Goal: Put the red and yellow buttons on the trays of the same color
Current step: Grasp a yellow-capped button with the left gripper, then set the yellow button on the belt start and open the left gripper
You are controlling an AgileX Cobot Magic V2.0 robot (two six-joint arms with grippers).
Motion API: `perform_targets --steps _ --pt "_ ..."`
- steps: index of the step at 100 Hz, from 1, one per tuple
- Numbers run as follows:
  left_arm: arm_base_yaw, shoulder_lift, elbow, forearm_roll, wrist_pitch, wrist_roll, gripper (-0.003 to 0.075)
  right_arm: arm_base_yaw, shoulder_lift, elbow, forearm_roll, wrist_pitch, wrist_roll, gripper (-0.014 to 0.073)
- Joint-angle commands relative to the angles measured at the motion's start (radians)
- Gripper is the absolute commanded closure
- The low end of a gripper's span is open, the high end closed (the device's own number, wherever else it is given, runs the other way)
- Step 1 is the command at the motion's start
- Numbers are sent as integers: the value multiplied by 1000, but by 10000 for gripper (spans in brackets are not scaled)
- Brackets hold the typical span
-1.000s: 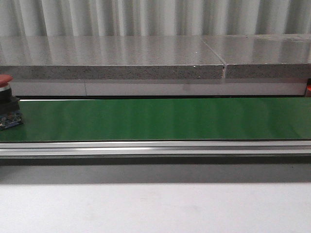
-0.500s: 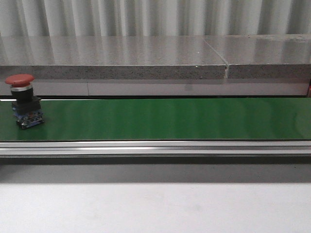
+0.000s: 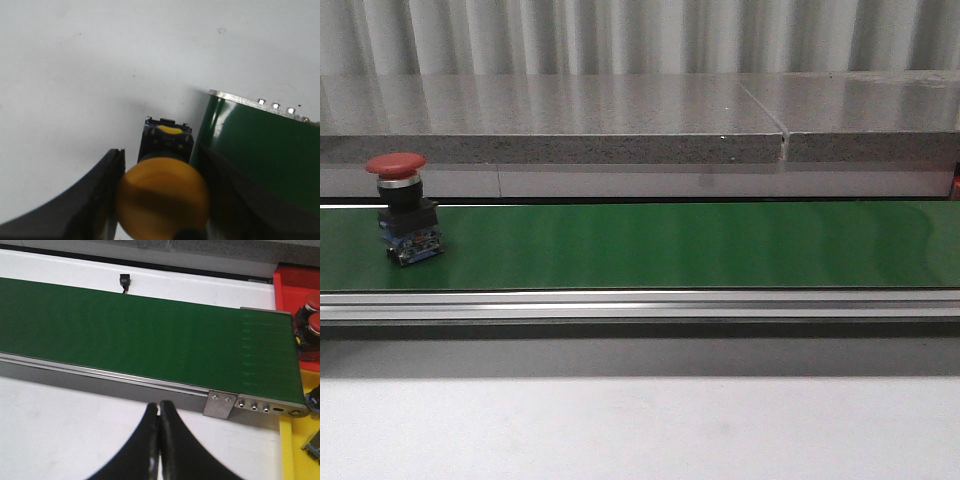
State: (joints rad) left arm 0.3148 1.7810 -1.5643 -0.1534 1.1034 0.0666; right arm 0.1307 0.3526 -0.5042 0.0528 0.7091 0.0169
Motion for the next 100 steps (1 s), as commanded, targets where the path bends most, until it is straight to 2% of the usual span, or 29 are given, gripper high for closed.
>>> perform_targets --steps 1,41,57,87,94,100 --pt "-24 -107 35 -17 -43 1 481 1 4 -24 -8 -66 -8 659" --pt "-152 -154 156 21 -60 1 481 1 4 -24 -8 -66 -8 659" --pt "-156 -150 186 38 -98 1 481 1 4 -24 -8 -66 -8 660" --pt "-156 -106 186 50 -62 4 472 1 4 -24 -8 -66 -8 660" --pt "-156 -102 186 48 -62 4 426 1 4 -24 -8 -66 -8 660" --pt "-156 -102 186 39 -60 6 339 1 4 -24 -8 -66 -8 660"
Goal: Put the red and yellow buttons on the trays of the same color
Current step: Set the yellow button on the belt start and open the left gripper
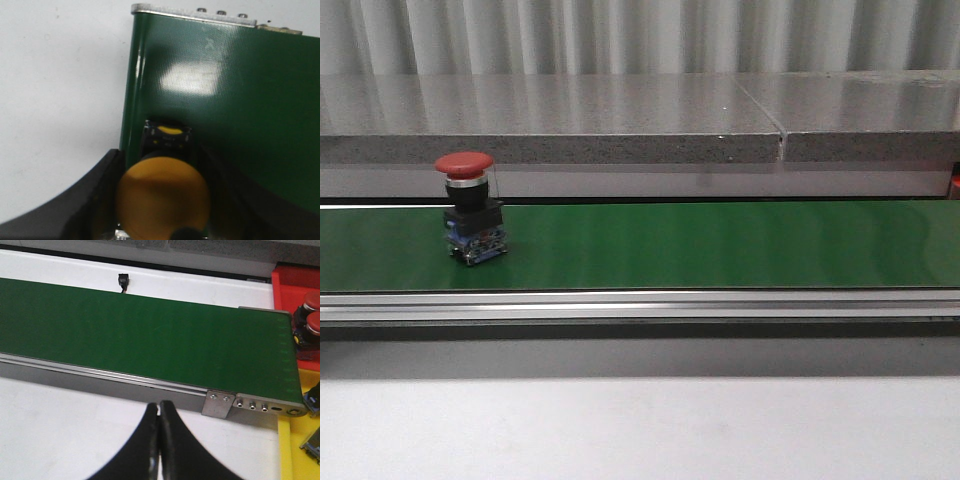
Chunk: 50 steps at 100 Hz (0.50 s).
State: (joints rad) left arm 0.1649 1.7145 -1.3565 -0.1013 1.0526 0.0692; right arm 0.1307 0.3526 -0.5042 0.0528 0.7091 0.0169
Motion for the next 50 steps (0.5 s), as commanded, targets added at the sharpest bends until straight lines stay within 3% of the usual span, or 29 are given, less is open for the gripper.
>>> perform_targets --steps 1,6,13,50 --pt "-6 -35 -22 -16 -10 3 328 1 4 -24 -8 -66 -8 660" --pt "-8 -35 -22 -29 -15 3 245 1 4 -24 -8 -66 -8 660" --pt "-13 -35 -22 -37 -36 3 187 1 4 -24 -8 -66 -8 660" --pt "-122 -151 -17 -58 -149 70 185 1 4 -24 -8 -66 -8 660"
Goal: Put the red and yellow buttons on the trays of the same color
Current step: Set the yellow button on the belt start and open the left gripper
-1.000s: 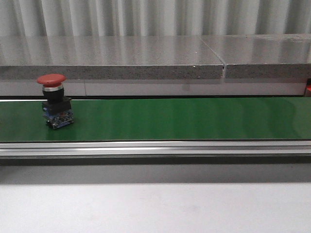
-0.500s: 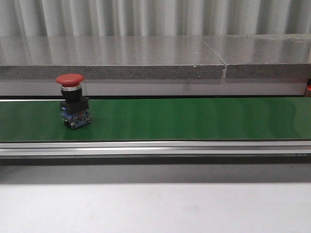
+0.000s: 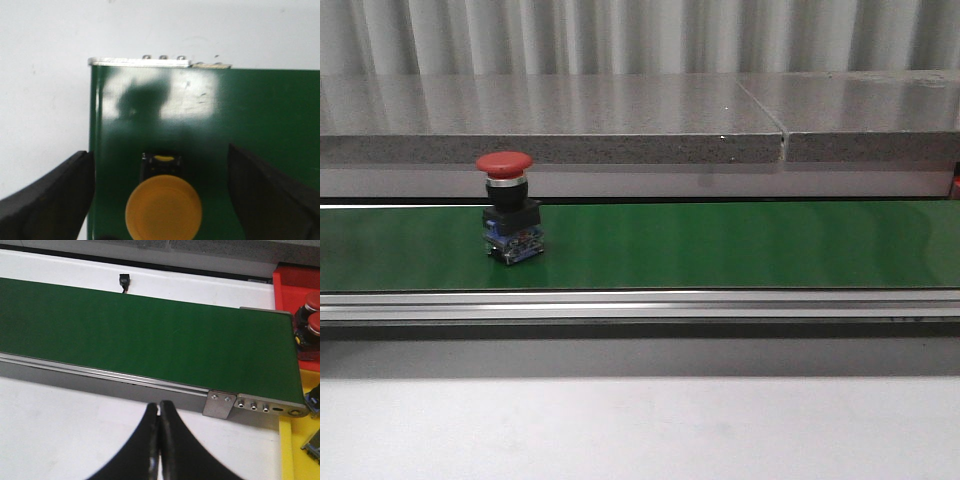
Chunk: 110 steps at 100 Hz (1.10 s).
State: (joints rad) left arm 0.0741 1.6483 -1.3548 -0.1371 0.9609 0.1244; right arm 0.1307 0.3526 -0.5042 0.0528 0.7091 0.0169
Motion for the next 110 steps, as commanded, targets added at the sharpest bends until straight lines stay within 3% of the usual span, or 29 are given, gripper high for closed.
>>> perform_targets --steps 1,16,47,110 --pt "-34 -88 -16 -23 -64 15 186 1 4 -24 -8 -66 -8 660" --pt "-92 -162 20 -29 -124 38 274 1 4 -24 -8 -66 -8 660" --pt "-159 -321 176 -29 -230 46 740 1 4 -24 -8 -66 -8 660" --pt "-159 -811 578 -49 -400 46 740 1 4 -24 -8 -73 -8 660"
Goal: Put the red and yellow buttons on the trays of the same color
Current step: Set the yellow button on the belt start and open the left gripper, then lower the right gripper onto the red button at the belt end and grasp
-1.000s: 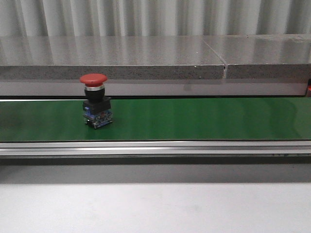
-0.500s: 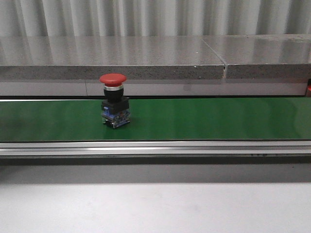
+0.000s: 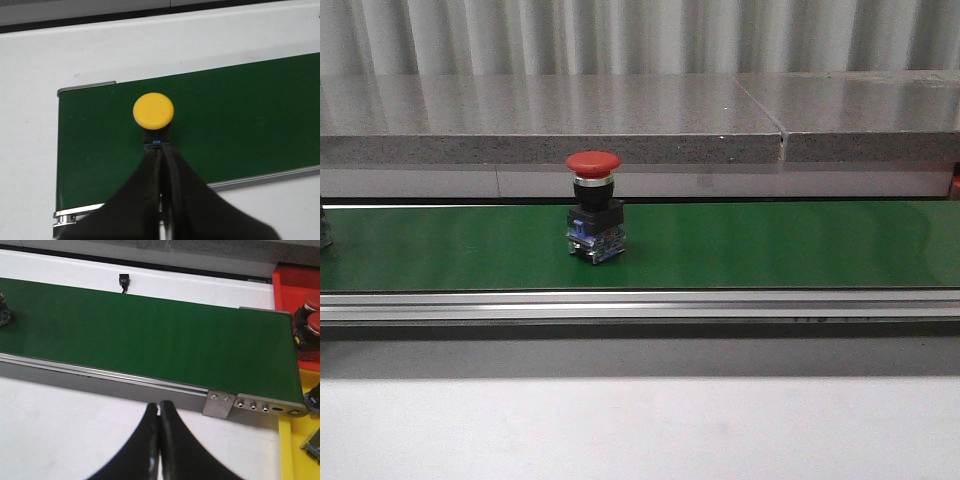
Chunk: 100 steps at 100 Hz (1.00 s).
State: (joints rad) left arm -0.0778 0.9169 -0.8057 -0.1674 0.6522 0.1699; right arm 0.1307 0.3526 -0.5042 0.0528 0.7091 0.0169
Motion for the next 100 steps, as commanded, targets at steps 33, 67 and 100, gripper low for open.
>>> perform_targets --steps 33,67,100 --pt "-7 -330 194 -19 -109 1 740 1 37 -46 -10 -94 -8 660" --pt "-7 -398 214 -19 -117 1 740 94 238 -233 -113 -86 -9 660" --pt "-7 -398 214 -19 -114 1 740 190 546 -477 -120 0 -9 433"
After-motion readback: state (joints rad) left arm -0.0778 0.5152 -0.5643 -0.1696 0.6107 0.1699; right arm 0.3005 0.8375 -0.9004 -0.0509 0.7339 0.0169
